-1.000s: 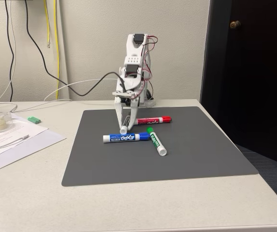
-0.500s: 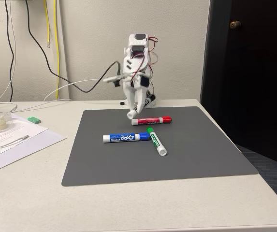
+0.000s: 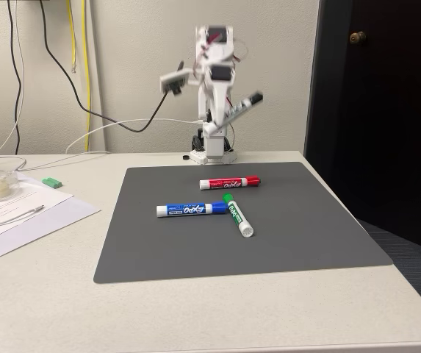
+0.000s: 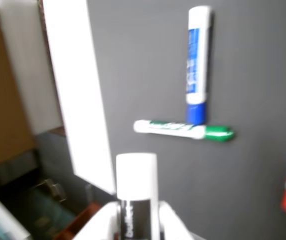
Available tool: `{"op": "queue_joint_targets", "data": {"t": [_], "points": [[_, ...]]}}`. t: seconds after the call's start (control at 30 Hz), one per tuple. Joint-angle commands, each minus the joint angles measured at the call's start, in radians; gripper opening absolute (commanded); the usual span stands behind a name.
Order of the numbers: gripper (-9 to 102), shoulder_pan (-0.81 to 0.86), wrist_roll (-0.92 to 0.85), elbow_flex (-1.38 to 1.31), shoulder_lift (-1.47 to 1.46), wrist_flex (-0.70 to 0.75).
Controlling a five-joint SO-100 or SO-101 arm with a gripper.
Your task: Pick up the black marker.
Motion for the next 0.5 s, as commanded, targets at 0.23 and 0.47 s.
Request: {"op": "queue_joint_targets", "data": {"t": [0.23, 0.47], "points": [[0, -0.009, 0.052, 0.230, 0.273, -0.101], [0, -0.021, 0.051, 0.709, 0.623, -0.382]]}}
